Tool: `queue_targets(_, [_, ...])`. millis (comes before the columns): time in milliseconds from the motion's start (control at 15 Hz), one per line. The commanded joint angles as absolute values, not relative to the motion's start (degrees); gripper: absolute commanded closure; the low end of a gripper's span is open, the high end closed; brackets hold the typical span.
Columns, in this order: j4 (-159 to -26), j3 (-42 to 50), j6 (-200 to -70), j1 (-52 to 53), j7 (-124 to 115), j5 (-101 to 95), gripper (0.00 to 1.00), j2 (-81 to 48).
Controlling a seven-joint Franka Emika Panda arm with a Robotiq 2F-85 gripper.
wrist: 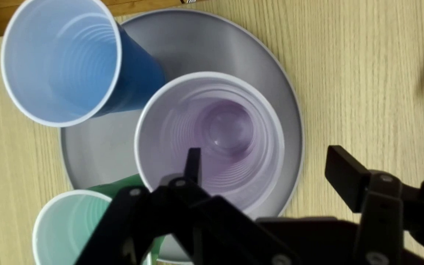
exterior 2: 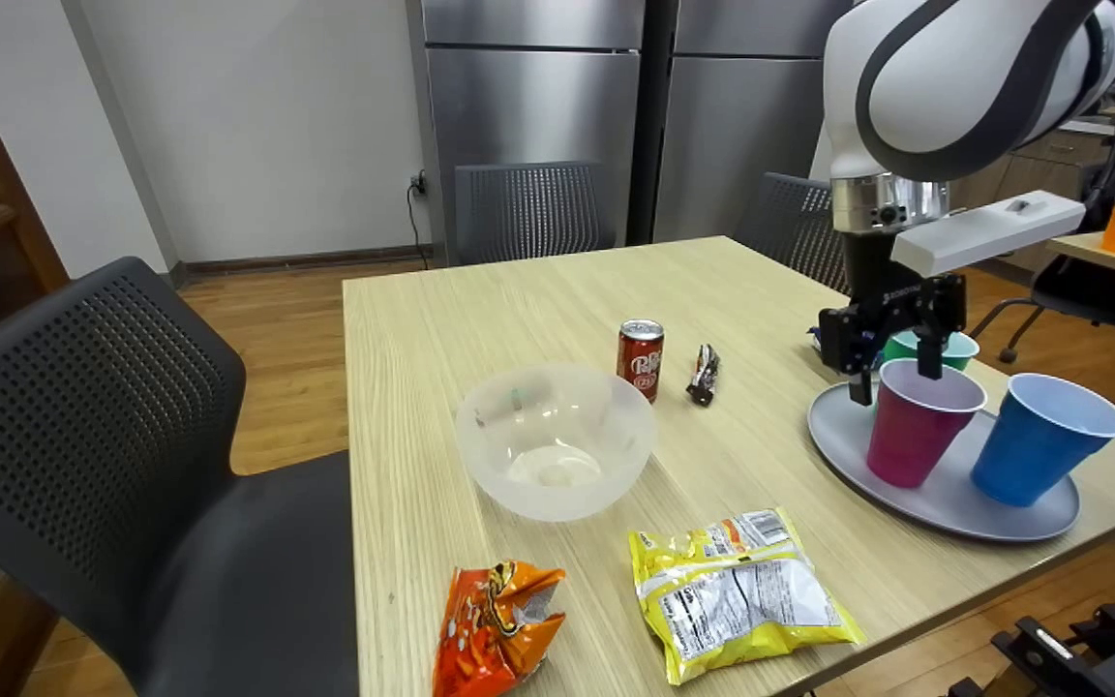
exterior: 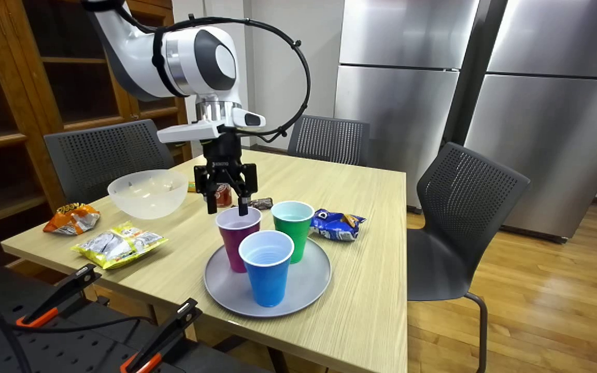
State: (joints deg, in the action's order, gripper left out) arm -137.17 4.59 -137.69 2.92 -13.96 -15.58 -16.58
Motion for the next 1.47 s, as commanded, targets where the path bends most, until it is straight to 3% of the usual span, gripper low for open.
queue_targets(0, [-137.93, 4.02, -136.20, 2.89, -11.52, -15.49, 0.00, -13.43])
queue_targets(800, [-137.17, 3.52, -136.88, 1.73, -9.72, -13.41, 0.00, -6.28])
queue_targets(1400, [-131.49, 5.34, -137.36, -1.34, -12.10, -7.69, 0.00, -7.88])
